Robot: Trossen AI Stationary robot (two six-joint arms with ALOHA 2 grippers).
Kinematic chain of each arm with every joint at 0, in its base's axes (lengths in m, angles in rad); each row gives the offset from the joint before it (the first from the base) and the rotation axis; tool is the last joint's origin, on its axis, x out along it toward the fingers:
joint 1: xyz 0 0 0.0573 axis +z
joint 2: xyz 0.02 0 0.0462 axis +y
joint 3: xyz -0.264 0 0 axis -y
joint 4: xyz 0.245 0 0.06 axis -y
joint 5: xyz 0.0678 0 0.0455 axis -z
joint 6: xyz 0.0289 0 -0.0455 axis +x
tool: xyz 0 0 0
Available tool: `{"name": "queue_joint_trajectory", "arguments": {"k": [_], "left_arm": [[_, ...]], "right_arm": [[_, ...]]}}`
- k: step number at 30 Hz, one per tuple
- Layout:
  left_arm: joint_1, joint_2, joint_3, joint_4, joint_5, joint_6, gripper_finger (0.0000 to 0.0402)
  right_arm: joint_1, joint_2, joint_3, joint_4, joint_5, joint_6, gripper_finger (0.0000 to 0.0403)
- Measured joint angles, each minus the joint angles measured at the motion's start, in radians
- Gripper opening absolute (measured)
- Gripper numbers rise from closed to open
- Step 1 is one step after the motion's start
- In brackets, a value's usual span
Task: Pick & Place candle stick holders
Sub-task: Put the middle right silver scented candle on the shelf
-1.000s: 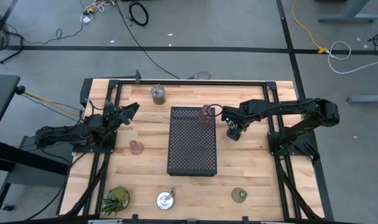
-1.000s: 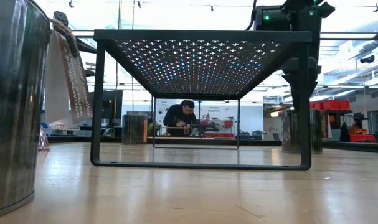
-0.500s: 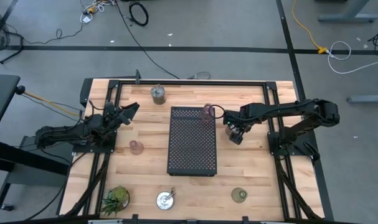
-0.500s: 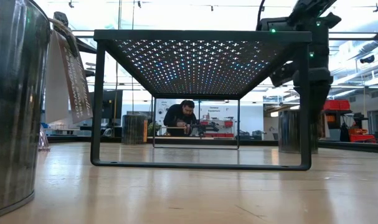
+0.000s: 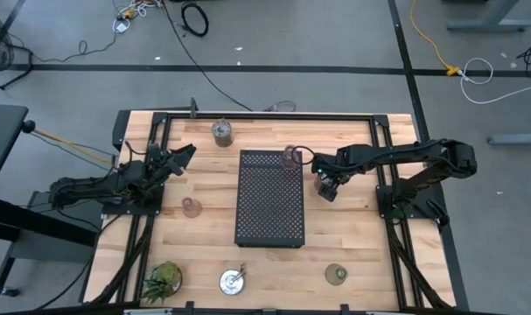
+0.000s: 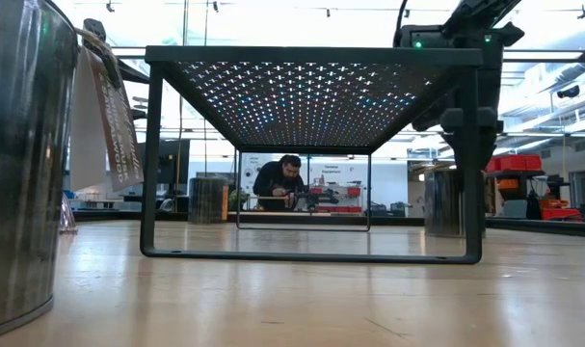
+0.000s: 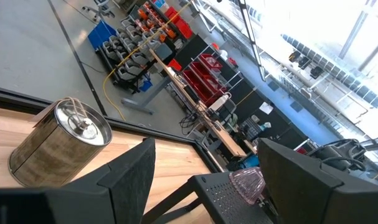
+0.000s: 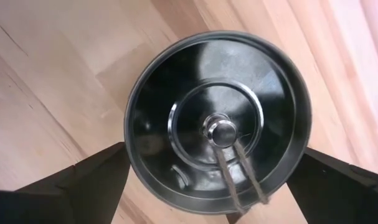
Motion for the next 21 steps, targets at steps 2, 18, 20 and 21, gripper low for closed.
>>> {"name": "queue_joint_trajectory", "arguments": {"k": [2,18,20,21], "left_arm": [[0.0,0.0,0.0,0.0,0.0,0.0,0.0287],[0.0,0.0,0.0,0.0,0.0,0.0,0.0287],[0.0,0.0,0.0,0.0,0.0,0.0,0.0287],[0.0,0.0,0.0,0.0,0.0,0.0,0.0287]], "right_arm": [[0.0,0.0,0.0,0.017,0.001,-0.004,0.04],[0.0,0.0,0.0,0.102,0.024,0.018,0.0385],[0.0,0.0,0.0,0.101,0.024,0.019,0.0369],[0.001,0.0,0.0,0.101,0.026,0.019,0.036]]}}
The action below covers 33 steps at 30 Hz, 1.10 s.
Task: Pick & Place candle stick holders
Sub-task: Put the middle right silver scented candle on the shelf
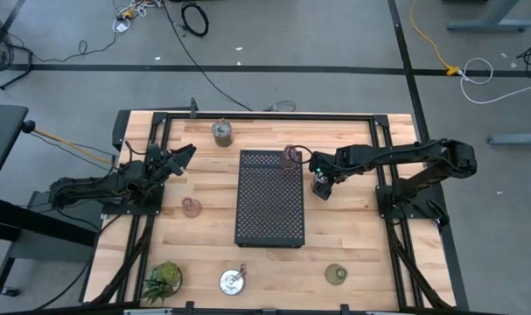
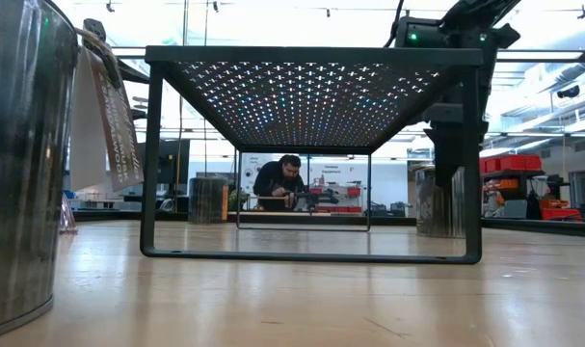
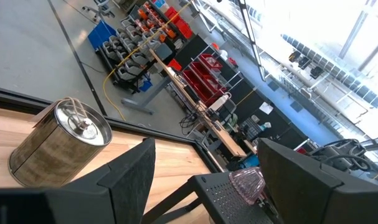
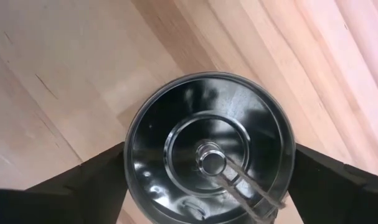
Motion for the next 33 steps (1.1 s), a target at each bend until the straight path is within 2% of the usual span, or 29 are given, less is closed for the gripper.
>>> {"name": "queue_joint_trajectory", "arguments": {"k": [3,13,17,24,33], "left_arm": [[0.0,0.0,0.0,0.0,0.0,0.0,0.0287],[0.0,0.0,0.0,0.0,0.0,0.0,0.0287],[0.0,0.0,0.0,0.0,0.0,0.0,0.0287],[0.0,0.0,0.0,0.0,0.0,0.0,0.0287],[0.0,0.0,0.0,0.0,0.0,-0.001,0.0287]], "right_arm": [[0.0,0.0,0.001,-0.001,0.001,-0.001,0.0341],[-0.001,0.0,0.001,-0.022,-0.01,0.006,0.0341],[-0.001,0.0,0.017,-0.084,-0.038,0.002,0.0341],[0.0,0.0,0.15,-0.23,-0.005,-0.041,0.0341],[0.008,-0.015,0.383,-0.47,0.005,-0.052,0.034]]}}
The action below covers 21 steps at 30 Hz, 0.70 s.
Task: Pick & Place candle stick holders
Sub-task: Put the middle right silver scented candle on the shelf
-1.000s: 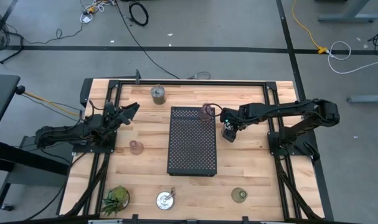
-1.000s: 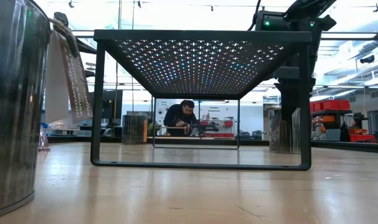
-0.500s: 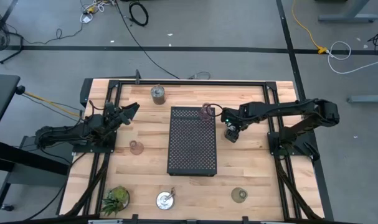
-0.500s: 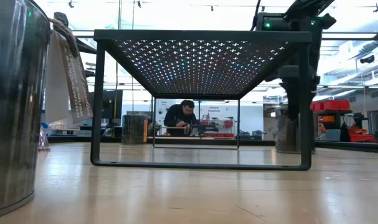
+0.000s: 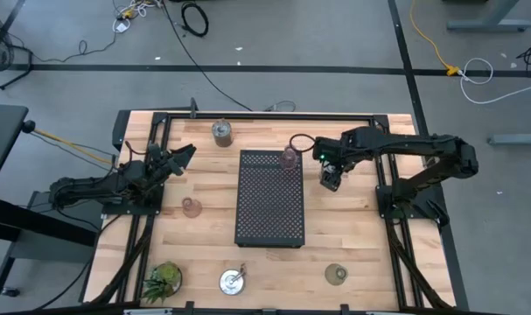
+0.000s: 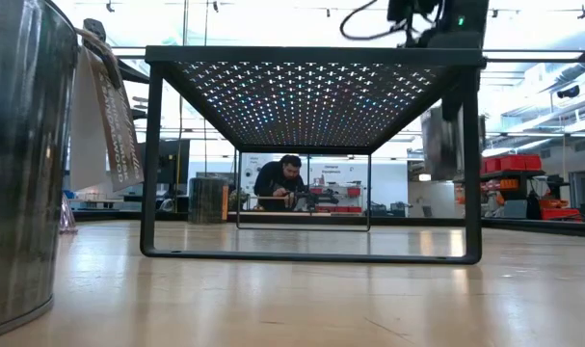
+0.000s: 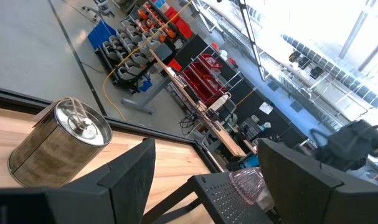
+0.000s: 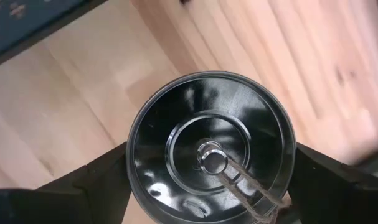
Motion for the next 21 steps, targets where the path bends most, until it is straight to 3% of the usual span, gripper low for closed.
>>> {"name": "queue_joint_trajectory", "arguments": {"k": [7,12,21], "left_arm": [[0.0,0.0,0.0,0.0,0.0,0.0,0.0287],[0.0,0.0,0.0,0.0,0.0,0.0,0.0287],[0.0,0.0,0.0,0.0,0.0,-0.001,0.0287]], "right_arm": [[0.053,-0.003,0.231,-0.155,-0.01,0.026,0.034],[0.128,-0.004,0.346,-0.174,-0.039,0.093,0.034],[0.274,0.04,0.39,0.083,-0.07,0.183,0.034]]}}
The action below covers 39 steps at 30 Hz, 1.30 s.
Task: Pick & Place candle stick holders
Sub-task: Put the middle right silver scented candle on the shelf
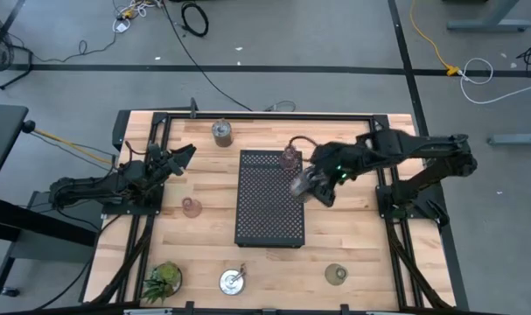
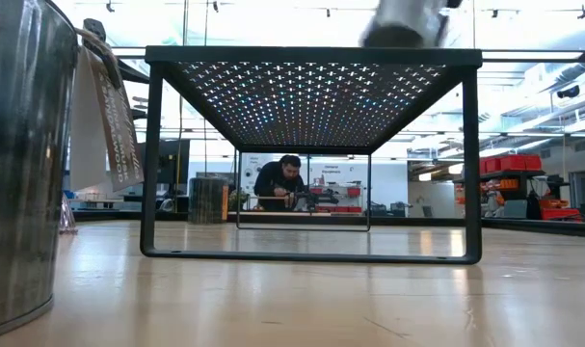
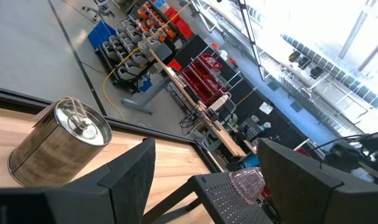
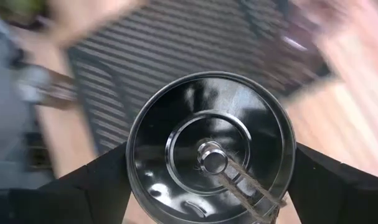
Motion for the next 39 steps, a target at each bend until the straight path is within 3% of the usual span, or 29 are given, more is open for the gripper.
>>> {"name": "queue_joint_trajectory", "arguments": {"k": [11,18,23,26,39], "left_arm": [[0.0,0.0,0.0,0.0,0.0,-0.026,0.0287],[0.0,0.0,0.0,-0.002,0.0,-0.025,0.0287],[0.0,0.0,0.0,-0.01,0.0,-0.025,0.0287],[0.0,0.0,0.0,-0.01,0.0,-0.024,0.0287],[0.0,0.0,0.0,-0.017,0.0,-0.022,0.0287]], "right_arm": [[0.007,0.154,0.009,0.281,-0.017,-0.067,0.034],[-0.025,0.279,0.176,0.277,0.045,-0.137,0.034],[-0.062,0.363,0.275,0.233,0.035,-0.188,0.034],[-0.088,0.385,0.29,0.162,0.049,-0.19,0.034],[-0.187,0.385,0.294,0.198,0.05,-0.227,0.034]]}}
